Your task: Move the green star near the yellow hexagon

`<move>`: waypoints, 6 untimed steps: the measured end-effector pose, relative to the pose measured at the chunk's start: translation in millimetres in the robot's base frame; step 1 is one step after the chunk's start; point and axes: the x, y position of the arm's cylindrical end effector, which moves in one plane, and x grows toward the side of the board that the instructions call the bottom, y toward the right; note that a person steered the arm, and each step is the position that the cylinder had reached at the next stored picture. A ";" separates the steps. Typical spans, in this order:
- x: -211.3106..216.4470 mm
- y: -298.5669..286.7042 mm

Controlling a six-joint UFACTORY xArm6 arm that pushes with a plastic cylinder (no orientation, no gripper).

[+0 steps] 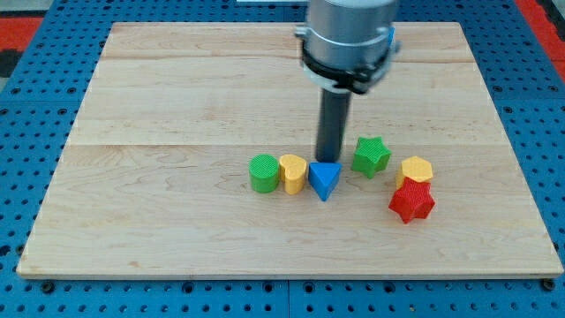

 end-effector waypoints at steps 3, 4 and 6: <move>8.1 45.2; -41.0 16.7; -58.0 -115.9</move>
